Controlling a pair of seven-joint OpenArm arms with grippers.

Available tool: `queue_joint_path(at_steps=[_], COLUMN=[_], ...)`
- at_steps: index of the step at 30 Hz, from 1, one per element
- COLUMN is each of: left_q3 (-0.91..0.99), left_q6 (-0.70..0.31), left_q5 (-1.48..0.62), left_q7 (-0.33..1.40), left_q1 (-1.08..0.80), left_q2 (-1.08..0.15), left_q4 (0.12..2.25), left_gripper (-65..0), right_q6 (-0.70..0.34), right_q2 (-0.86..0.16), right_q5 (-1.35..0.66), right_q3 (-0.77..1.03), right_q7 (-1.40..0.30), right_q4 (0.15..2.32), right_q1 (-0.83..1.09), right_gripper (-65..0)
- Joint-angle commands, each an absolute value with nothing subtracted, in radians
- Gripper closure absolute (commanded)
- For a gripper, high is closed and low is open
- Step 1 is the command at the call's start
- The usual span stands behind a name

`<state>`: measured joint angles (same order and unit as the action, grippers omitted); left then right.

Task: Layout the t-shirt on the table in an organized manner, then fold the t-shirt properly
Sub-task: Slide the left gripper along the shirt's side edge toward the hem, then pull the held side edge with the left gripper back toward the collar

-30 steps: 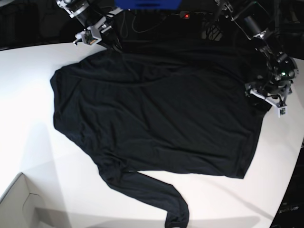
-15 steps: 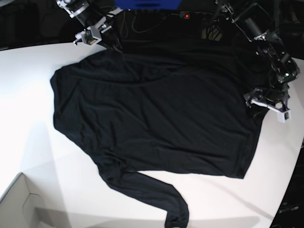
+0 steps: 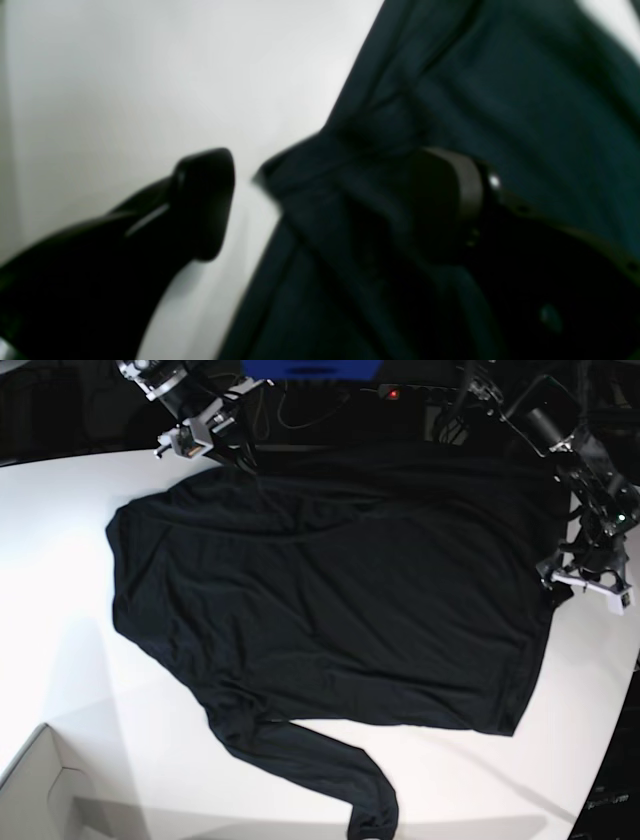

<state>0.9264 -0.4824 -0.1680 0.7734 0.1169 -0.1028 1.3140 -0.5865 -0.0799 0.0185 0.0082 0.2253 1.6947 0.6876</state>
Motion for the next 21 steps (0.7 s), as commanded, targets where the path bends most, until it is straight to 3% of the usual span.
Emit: queue_joint_path(at_steps=[1,16,21], left_q3=[0.928,0.926,0.928], left_q6=[-0.484,-0.484,-0.493], left_q5=[-0.176,-0.183,-0.185], left_q7=[0.748,0.746,0.745], left_q1=[0.136,0.14,0.153], left_q2=[-0.127,-0.148,-0.148], left_q4=[1.313,1.253,1.219], left_gripper=[-52.6,-52.2,-34.7], right_q6=[-0.595,-0.595,-0.595], right_q2=[-0.079,-0.079,-0.079], right_q5=[-0.001,-0.001,-0.001], right_q3=[0.008,0.008,0.008], right_q7=[0.254,0.254,0.254], right_q4=[1.709,1.709,1.709], right_q1=[0.696,0.696,0.696], right_gripper=[0.0,0.0,0.0])
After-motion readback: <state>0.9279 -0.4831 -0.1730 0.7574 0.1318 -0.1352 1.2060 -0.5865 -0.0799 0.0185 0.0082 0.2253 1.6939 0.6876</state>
